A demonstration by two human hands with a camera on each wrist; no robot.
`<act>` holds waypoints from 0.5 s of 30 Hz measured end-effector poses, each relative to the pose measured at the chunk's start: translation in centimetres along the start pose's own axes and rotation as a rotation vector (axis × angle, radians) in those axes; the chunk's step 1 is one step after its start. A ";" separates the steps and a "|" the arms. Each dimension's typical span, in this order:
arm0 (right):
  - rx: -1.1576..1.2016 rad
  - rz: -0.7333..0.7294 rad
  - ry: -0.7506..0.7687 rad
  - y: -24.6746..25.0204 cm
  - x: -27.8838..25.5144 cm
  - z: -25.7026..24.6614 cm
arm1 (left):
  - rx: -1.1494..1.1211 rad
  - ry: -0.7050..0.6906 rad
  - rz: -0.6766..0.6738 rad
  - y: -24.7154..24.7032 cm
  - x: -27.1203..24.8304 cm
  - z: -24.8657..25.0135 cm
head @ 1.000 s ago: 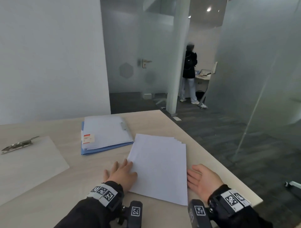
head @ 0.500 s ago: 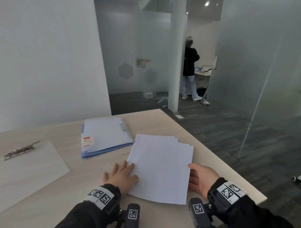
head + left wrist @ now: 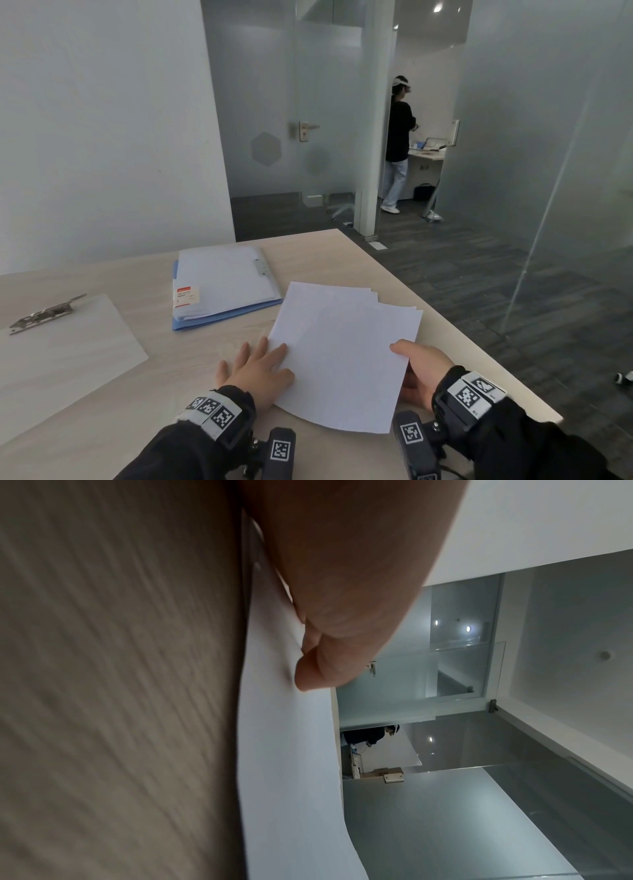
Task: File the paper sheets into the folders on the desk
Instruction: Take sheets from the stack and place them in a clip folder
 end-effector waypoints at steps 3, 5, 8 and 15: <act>-0.009 0.009 -0.003 0.0 0.2 0.1 | -0.026 0.001 0.013 0.0 0.0 0.0; -0.013 0.012 -0.007 -0.1 0.2 0.1 | -0.045 0.007 0.030 0.2 -0.1 0.0; -0.016 0.022 -0.008 -0.1 0.4 0.1 | -0.021 0.007 0.015 0.2 -0.1 -0.1; -0.003 0.024 0.015 -0.2 1.1 0.1 | -0.034 0.006 -0.002 0.0 0.0 -0.3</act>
Point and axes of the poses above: each hand's wrist, its own x-axis towards the middle knuckle, its own y-axis out of the back of the hand, z = x × y, the point moved 9 cm from there along x, towards the middle knuckle, and after that the axes turned 5 degrees about -y, right-handed, at the moved point
